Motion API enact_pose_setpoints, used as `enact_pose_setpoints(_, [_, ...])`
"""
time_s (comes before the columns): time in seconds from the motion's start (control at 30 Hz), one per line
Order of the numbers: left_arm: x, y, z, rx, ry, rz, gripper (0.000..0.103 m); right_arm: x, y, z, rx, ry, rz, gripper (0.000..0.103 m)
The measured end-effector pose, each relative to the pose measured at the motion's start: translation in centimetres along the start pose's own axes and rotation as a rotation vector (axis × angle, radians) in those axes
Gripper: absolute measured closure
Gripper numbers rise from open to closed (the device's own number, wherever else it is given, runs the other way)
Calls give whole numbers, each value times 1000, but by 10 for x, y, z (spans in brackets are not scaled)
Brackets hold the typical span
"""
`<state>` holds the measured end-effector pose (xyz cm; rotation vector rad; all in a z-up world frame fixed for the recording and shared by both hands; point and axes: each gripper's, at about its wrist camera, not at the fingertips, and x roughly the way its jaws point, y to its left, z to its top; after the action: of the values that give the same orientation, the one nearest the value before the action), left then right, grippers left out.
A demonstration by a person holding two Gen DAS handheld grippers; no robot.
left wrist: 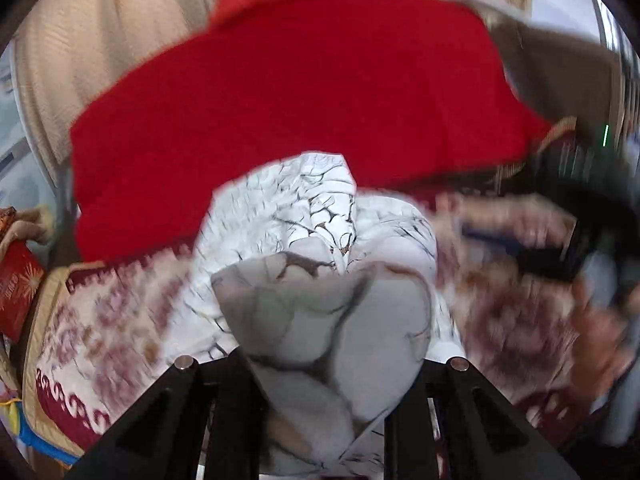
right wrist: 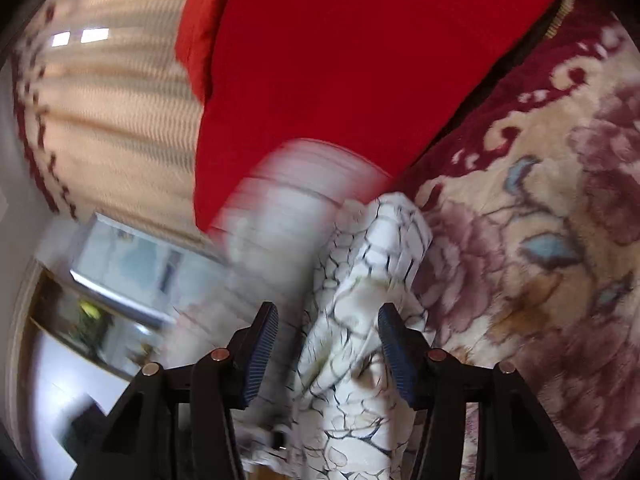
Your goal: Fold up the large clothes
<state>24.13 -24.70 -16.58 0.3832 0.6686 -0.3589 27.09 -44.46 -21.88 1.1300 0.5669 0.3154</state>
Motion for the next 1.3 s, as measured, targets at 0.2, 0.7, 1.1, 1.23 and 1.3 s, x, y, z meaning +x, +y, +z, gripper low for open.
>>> enact_pose_setpoints(0.2, [-2, -2, -15, 24, -5, 14, 84, 9, -5, 6, 51, 43, 52, 34])
enact_pose_setpoints(0.7, [-66, 53, -36, 89, -89, -239, 52, 83, 20, 10, -60, 158, -22, 31])
enact_pose_setpoints(1.1, [45, 190, -54, -403, 84, -275, 53, 88, 61, -17, -204, 161, -31, 24])
enact_pose_setpoints(1.23, [58, 178, -66, -485, 32, -425, 73, 109, 75, -33, -267, 185, -81, 17])
enact_pose_setpoints(1.3, [56, 170, -66, -449, 15, -428, 73, 121, 77, -40, -303, 176, -134, 17])
